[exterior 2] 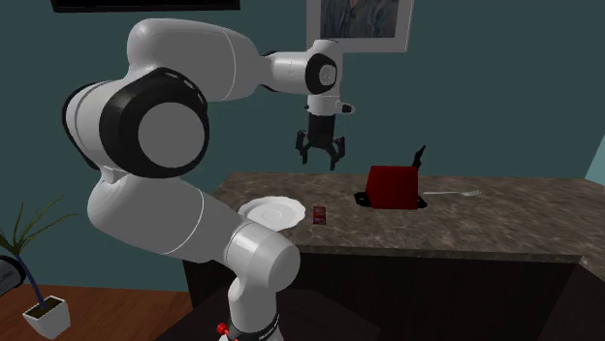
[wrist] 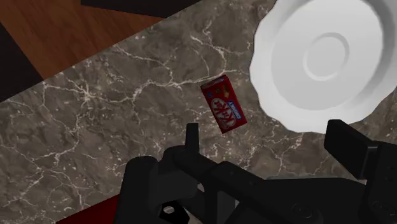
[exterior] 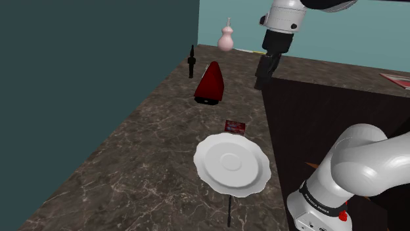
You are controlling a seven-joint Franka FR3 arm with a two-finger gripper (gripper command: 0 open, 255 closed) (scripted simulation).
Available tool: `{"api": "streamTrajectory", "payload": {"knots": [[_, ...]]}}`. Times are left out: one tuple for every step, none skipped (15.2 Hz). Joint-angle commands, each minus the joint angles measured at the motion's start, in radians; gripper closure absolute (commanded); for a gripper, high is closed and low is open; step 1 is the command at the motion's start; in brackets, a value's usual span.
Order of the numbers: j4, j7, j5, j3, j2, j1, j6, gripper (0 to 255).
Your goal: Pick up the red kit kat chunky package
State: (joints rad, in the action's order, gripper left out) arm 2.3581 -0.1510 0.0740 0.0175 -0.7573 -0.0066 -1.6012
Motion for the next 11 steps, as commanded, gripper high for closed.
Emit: {"api": "streamTrajectory", "payload": {"knots": [[0.0,0.0,0.0,0.0,0.0,0.0,0.0,0],[0.028,-0.018,-0.004,0.002,0.006,0.007,-0.034,0],[0.056,-0.036,-0.009,0.004,0.014,0.014,-0.068,0],[0.082,-0.054,-0.013,0.005,0.023,0.021,-0.103,0],[0.107,-0.072,-0.018,0.007,0.034,0.028,-0.139,0],[0.131,-0.089,-0.022,0.009,0.046,0.034,-0.175,0],[0.155,-0.106,-0.027,0.01,0.06,0.041,-0.211,0],[0.177,-0.123,-0.031,0.012,0.075,0.047,-0.248,0],[0.198,-0.139,-0.036,0.014,0.092,0.054,-0.286,0],[0.217,-0.156,-0.041,0.016,0.111,0.06,-0.324,0],[0.236,-0.172,-0.046,0.018,0.131,0.065,-0.363,0]]}}
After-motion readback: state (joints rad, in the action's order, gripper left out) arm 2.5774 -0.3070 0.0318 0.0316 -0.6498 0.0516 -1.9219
